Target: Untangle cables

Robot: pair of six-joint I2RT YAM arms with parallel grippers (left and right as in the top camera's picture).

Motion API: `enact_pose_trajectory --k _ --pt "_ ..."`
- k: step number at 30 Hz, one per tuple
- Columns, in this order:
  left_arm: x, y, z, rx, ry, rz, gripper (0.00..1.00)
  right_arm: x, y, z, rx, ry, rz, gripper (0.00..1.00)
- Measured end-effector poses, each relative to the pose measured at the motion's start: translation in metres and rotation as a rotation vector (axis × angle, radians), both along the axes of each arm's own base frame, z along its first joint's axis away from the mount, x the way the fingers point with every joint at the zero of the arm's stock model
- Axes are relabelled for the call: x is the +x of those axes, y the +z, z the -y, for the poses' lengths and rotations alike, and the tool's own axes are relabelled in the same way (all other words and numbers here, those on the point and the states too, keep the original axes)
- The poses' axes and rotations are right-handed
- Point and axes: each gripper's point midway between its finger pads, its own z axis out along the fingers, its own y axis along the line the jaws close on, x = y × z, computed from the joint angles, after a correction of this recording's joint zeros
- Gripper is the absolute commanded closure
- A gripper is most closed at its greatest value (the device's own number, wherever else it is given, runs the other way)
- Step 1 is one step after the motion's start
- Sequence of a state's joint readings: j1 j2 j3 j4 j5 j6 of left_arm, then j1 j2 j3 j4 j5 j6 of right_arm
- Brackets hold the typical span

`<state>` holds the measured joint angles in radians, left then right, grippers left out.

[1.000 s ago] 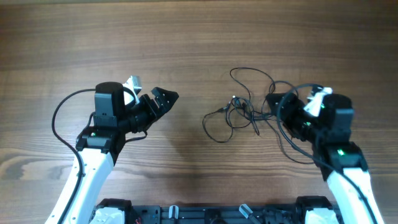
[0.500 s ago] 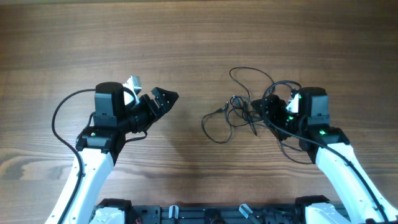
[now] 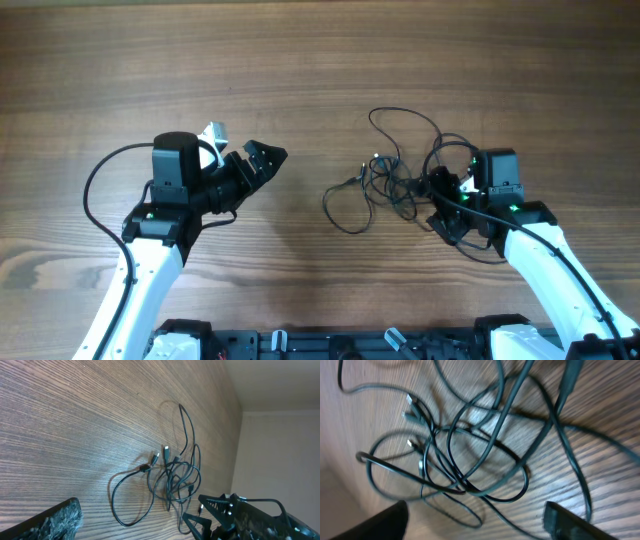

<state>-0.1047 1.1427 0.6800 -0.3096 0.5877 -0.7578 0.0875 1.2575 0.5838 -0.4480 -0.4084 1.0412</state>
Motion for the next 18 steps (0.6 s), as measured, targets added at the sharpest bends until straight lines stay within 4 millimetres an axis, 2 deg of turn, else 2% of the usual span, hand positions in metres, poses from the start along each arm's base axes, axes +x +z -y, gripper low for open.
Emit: enact_pose_trajectory --k 2,6,8,12,14,18 --pt "0.000 0.000 0.000 0.000 0.000 0.000 0.00 0.003 -0.001 0.005 -0.025 -0.024 0.006 0.40" --pt "0.000 0.000 0.000 0.000 0.000 0.000 0.00 0.017 -0.001 0.012 -0.048 -0.078 0.040 0.43" --pt "0.000 0.000 0.000 0.000 0.000 0.000 0.00 0.020 -0.007 0.011 -0.049 -0.091 0.029 0.33" --pt "0.000 0.000 0.000 0.000 0.000 0.000 0.00 0.012 -0.027 0.008 -0.054 -0.092 -0.057 0.21" --pt "0.000 0.000 0.000 0.000 0.000 0.000 0.00 0.011 -0.031 0.007 -0.061 -0.079 -0.064 0.15" --pt "0.000 0.000 0.000 0.000 0.000 0.000 0.00 0.023 -0.026 0.006 -0.079 -0.021 0.016 0.19"
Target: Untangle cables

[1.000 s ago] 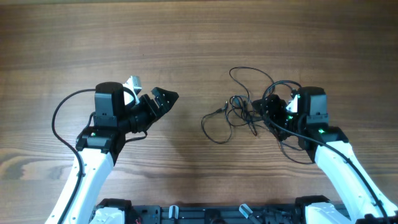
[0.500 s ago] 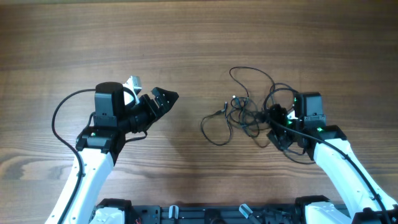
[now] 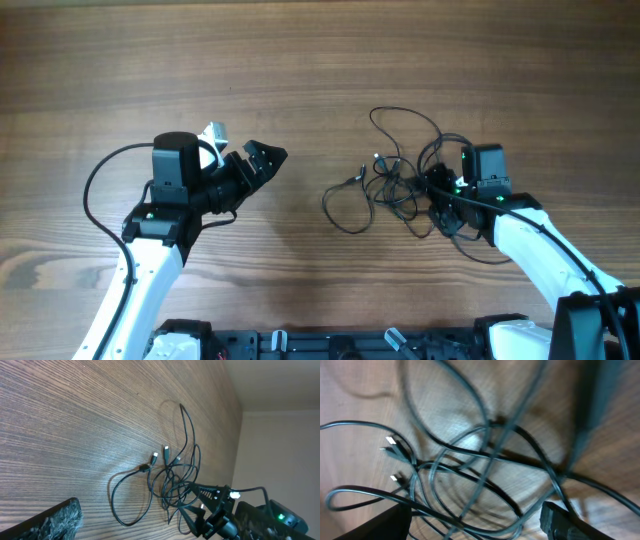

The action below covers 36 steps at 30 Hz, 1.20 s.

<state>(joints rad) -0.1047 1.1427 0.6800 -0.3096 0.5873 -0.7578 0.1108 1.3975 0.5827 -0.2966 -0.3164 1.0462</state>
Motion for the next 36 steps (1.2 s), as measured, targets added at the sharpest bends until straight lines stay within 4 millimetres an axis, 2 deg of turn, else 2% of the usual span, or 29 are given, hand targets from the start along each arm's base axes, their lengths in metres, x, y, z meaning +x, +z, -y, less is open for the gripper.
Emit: enact_pose_trajectory --k 7,12,14,18,20,21,27,33,36 --pt "0.000 0.000 0.000 0.001 0.001 0.000 0.00 0.037 0.023 -0.004 -0.099 0.211 0.276 0.28" --pt "0.001 -0.001 -0.002 0.011 0.011 0.001 0.00 0.041 0.024 -0.005 -0.173 0.339 0.350 0.44" --pt "0.001 -0.001 -0.002 0.012 0.013 0.001 0.00 0.042 0.018 -0.010 -0.188 0.382 0.360 0.57" --pt "0.001 -0.001 -0.002 0.010 0.016 -0.003 0.00 0.053 0.017 -0.036 -0.156 0.507 0.464 0.95" --pt "0.001 -0.001 0.000 0.008 0.010 -0.004 0.00 0.059 0.029 -0.056 -0.107 0.571 0.564 0.95" --pt "-0.001 -0.001 0.004 0.006 -0.005 -0.003 0.00 0.061 0.042 -0.071 -0.058 0.617 0.639 0.95" --pt "-0.013 -0.001 0.028 0.013 -0.102 0.010 0.00 0.066 0.102 -0.115 0.129 0.685 0.884 0.95" --pt "-0.017 0.001 0.035 0.009 -0.148 0.030 0.00 0.049 0.142 -0.174 0.266 0.811 0.921 0.95" --pt "-0.018 0.010 0.039 -0.009 -0.191 0.074 0.00 0.063 0.171 -0.185 0.272 0.823 0.917 0.95"
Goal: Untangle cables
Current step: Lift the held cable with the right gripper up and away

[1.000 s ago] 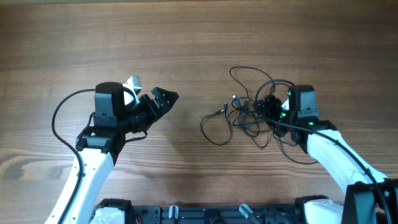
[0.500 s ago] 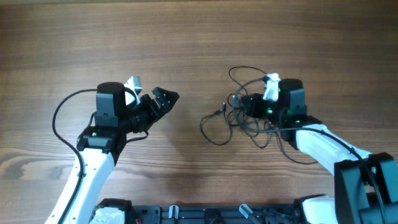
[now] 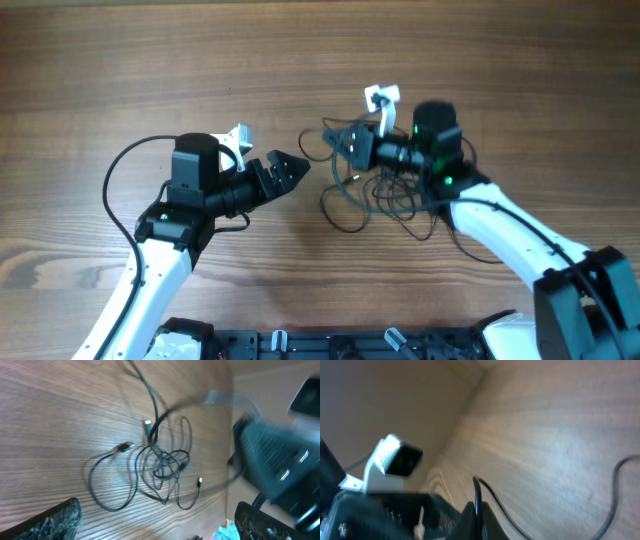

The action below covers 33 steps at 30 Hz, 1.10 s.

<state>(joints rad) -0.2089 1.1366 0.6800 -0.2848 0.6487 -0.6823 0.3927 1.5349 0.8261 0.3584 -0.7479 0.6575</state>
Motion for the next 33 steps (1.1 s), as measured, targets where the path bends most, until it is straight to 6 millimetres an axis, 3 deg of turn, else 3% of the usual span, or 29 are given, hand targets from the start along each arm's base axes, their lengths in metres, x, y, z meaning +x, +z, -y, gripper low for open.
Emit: enact_pose_trajectory --k 3,10,20,23,26,29,32,33 --pt "-0.004 0.011 0.003 -0.016 -0.039 0.047 0.00 0.018 0.019 0.007 -0.075 -0.036 -0.040 0.95" --pt "-0.004 0.010 0.003 -0.007 -0.047 0.053 0.00 0.029 0.057 0.033 -0.316 -0.110 -0.016 0.95" --pt "0.000 -0.014 0.003 0.013 -0.043 -0.023 0.00 0.042 0.201 0.066 -0.366 -0.315 0.367 0.95" --pt "0.000 -0.018 0.003 0.016 -0.042 -0.036 0.00 0.047 0.247 0.091 -0.395 -0.469 0.480 0.96" --pt "0.000 -0.019 0.003 0.019 -0.040 -0.038 0.00 0.049 0.276 0.124 -0.457 -0.649 0.546 0.96" --pt "0.000 -0.019 0.003 0.019 -0.040 -0.038 0.00 0.049 0.279 0.157 -0.549 -0.796 0.526 0.96" --pt "0.001 -0.019 0.003 0.020 -0.039 -0.037 0.00 0.044 0.244 0.204 -0.719 -0.905 0.372 0.96" --pt "0.001 -0.019 0.002 0.024 -0.036 -0.036 0.00 0.044 0.233 0.211 -0.749 -0.909 0.331 0.96"
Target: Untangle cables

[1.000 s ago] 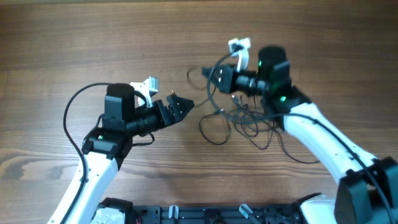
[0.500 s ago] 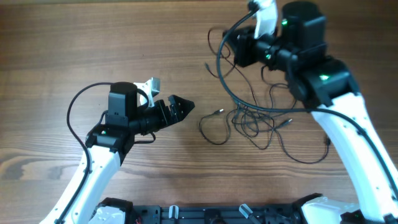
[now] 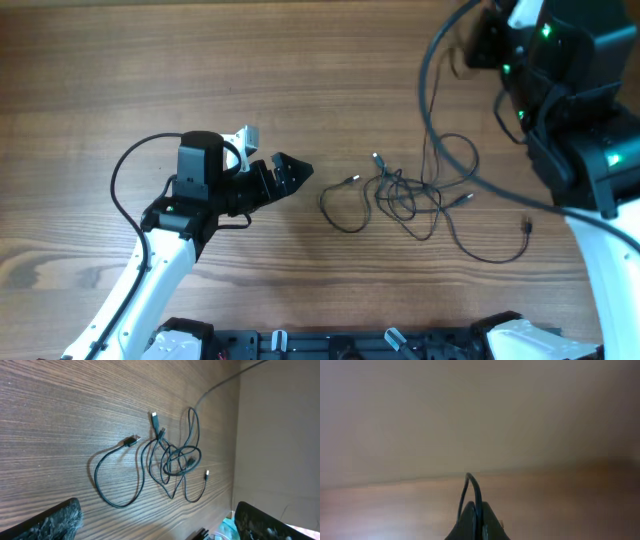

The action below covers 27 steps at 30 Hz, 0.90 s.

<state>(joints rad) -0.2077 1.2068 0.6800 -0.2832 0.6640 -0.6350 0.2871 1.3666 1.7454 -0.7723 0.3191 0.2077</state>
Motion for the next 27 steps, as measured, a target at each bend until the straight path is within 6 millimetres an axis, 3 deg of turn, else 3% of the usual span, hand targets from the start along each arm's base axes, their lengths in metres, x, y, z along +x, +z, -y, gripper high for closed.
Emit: enact_pose_trajectory --k 3,9,10,11,12,17,20,22,25,27 --pt "0.003 -0.002 -0.004 0.023 0.020 0.006 0.00 0.014 -0.041 0.008 -0.007 0.007 -0.130 0.95" --pt "0.006 -0.005 -0.008 0.049 0.044 0.011 0.00 0.064 -0.152 -0.058 0.003 0.291 -0.387 0.93" --pt "0.007 -0.005 -0.008 0.051 0.044 0.014 0.00 0.073 -0.174 -0.069 0.007 0.321 -0.423 0.86" --pt "0.007 -0.005 -0.008 0.052 0.045 0.013 0.00 0.079 -0.190 -0.075 0.012 0.338 -0.452 0.50" --pt "0.007 -0.005 -0.009 0.054 0.047 0.014 0.00 0.087 -0.209 -0.082 0.017 0.355 -0.478 0.00" --pt "0.007 -0.006 -0.009 0.056 0.049 0.014 0.00 0.099 -0.280 -0.092 0.043 0.361 -0.606 0.01" --pt "0.007 -0.006 -0.009 0.056 0.049 0.014 0.00 0.093 -0.288 -0.086 0.057 0.314 -0.656 0.00" --pt "0.007 -0.006 -0.009 0.056 0.049 0.015 0.00 0.080 -0.291 -0.075 0.066 0.250 -0.711 0.07" --pt "0.007 -0.006 -0.009 0.057 0.049 0.015 0.00 0.044 -0.299 -0.053 0.090 0.132 -0.864 0.27" --pt "0.007 -0.006 -0.009 0.056 0.049 0.015 0.00 0.030 -0.306 -0.043 0.093 0.084 -0.925 0.28"
